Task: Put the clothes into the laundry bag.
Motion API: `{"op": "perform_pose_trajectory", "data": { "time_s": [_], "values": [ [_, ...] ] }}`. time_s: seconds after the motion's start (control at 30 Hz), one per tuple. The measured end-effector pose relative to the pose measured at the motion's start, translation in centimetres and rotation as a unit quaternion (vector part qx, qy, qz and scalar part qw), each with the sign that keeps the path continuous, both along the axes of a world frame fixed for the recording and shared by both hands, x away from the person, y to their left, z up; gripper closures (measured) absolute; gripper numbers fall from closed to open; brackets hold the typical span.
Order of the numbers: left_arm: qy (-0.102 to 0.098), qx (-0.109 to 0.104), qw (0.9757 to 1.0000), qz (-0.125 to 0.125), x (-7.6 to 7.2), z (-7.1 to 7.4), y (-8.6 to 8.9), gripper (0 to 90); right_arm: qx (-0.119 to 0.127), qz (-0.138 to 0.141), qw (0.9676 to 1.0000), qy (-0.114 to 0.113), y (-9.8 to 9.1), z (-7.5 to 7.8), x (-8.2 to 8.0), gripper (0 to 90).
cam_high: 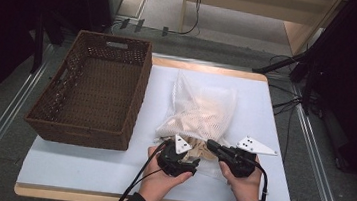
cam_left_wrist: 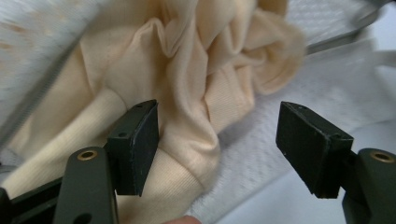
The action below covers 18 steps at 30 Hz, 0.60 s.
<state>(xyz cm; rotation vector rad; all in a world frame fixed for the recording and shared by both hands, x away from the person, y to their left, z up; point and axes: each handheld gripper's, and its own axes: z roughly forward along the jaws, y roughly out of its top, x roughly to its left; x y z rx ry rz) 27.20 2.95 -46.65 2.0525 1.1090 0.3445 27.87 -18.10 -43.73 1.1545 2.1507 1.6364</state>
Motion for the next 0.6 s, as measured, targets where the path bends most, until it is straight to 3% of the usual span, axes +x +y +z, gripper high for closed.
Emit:
{"op": "perform_pose_trajectory", "data": {
  "time_s": [0.07,0.13,0.23,0.27,0.3,0.33,0.37,0.43,0.5,0.53,0.6],
  "values": [
    [0.013,-0.006,0.9997,0.018,0.8,0.1,-0.4,35.9,-0.002,0.000,1.0000,0.002,0.1,0.0,-0.1,89.9],
    [0.025,-0.003,0.9994,0.025,1.6,0.0,-0.9,46.6,-0.004,0.004,1.0000,-0.001,0.2,-0.1,-0.1,89.9],
    [0.022,0.024,0.9991,0.027,2.4,0.0,-2.1,63.7,-0.003,0.008,1.0000,0.002,0.4,-0.1,-0.2,89.9],
    [0.021,0.017,0.9992,0.029,2.7,0.2,-2.1,72.2,-0.004,0.008,1.0000,0.001,0.5,-0.1,-0.2,89.9],
    [0.023,-0.003,0.9993,0.030,3.0,0.4,-2.1,74.8,-0.003,0.009,1.0000,0.002,0.5,0.0,-0.2,89.9],
    [0.019,-0.022,0.9990,0.033,3.2,0.6,-1.9,76.1,-0.002,0.009,1.0000,0.001,0.5,0.0,-0.3,89.9],
    [-0.003,-0.054,0.9978,0.040,3.3,1.1,-1.7,76.6,-0.001,0.009,1.0000,0.000,0.4,0.1,-0.3,89.9],
    [-0.039,-0.086,0.9940,0.056,3.4,1.6,-1.3,76.6,0.003,0.009,1.0000,-0.002,0.3,0.3,-0.4,90.0],
    [-0.063,-0.073,0.9923,0.077,4.1,1.3,-1.3,76.2,0.005,0.008,0.9999,-0.004,0.2,0.4,-0.4,90.0],
    [-0.039,-0.058,0.9946,0.077,5.1,0.6,-1.4,75.5,0.005,0.007,0.9999,-0.006,0.2,0.3,-0.3,89.9],
    [0.015,-0.051,0.9970,0.057,6.3,-0.6,-1.4,72.3,-0.001,0.006,1.0000,-0.002,0.2,0.2,-0.3,90.0]
  ]
}}
